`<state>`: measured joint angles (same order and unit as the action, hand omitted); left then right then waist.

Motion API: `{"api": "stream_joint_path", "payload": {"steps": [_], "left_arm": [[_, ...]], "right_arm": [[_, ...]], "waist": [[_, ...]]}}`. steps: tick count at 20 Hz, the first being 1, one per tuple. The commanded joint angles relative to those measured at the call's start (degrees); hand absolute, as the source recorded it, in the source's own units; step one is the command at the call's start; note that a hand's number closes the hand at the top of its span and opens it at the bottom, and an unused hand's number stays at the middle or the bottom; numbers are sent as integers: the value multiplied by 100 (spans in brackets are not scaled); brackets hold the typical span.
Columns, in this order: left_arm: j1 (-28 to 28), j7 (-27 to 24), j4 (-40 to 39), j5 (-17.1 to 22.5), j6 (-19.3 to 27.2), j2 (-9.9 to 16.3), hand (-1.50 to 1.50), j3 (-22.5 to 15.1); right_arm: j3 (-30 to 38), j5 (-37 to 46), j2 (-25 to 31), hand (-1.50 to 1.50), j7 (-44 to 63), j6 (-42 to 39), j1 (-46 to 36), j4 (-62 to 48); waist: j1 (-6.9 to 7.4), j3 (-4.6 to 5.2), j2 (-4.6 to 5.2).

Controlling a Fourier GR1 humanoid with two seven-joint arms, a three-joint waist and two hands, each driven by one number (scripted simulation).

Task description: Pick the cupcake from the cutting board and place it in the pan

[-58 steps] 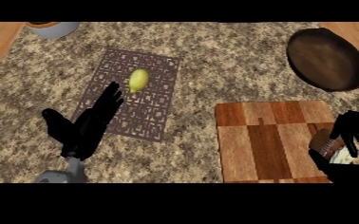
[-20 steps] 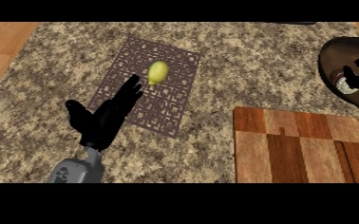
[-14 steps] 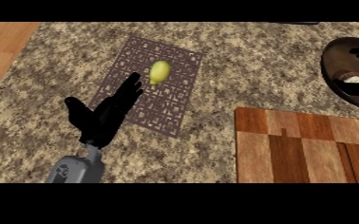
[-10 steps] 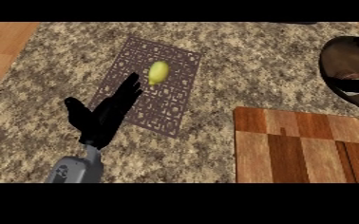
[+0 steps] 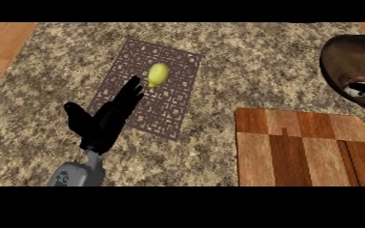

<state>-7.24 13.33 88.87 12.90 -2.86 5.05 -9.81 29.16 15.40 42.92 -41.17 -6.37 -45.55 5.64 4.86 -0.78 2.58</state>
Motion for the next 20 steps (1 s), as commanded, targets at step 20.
{"api": "stream_joint_path", "payload": {"steps": [20], "left_arm": [[146, -128, -56, -26, -15, 67, 0, 119]], "right_arm": [[-55, -76, 1036, -150, -778, -3073, 1164, 286]], "waist": [[-219, -20, -63]]}}
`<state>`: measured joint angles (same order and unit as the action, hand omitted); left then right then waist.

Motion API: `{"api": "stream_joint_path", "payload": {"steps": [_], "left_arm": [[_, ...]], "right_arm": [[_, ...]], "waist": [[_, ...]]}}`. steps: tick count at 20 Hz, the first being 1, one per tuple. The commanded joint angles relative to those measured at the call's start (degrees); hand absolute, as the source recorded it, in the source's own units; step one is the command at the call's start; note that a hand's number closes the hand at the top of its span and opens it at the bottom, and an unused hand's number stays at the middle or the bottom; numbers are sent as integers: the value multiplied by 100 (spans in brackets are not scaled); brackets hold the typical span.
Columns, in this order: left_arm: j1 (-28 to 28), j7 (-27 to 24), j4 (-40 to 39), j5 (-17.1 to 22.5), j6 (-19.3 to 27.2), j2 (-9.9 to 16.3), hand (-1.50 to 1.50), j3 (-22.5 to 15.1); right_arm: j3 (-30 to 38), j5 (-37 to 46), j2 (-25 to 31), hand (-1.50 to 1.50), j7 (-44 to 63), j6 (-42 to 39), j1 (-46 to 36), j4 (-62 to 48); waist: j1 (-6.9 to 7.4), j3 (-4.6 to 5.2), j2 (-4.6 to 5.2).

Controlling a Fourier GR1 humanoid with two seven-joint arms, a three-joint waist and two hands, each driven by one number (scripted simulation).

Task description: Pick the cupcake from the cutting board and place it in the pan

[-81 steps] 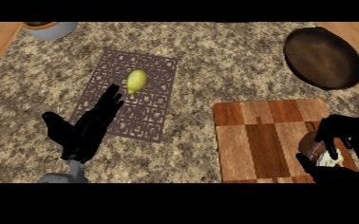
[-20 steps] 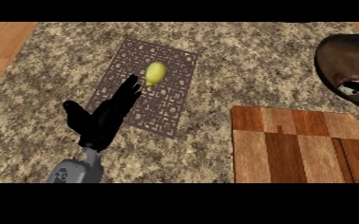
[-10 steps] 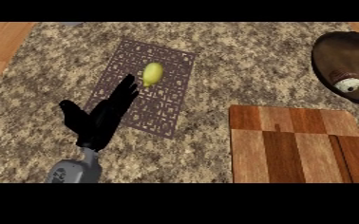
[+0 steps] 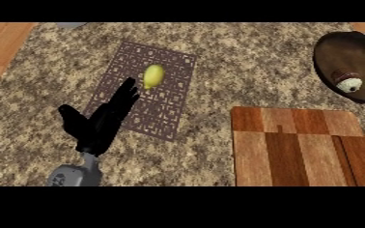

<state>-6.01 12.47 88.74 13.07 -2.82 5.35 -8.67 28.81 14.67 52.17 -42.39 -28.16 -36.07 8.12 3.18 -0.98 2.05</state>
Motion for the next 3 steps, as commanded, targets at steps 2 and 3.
{"api": "stream_joint_path", "payload": {"steps": [2, 3], "left_arm": [[-1, 35, -28, 25, 34, -4, 0, 58], [-59, -76, -62, 53, -12, -4, 0, 103]], "right_arm": [[-18, -34, 12, -150, -743, -915, 289, 91], [-57, -10, 101, -150, -726, -1027, 291, 146]], "waist": [[-58, 6, -34], [-73, 6, -24]]}}
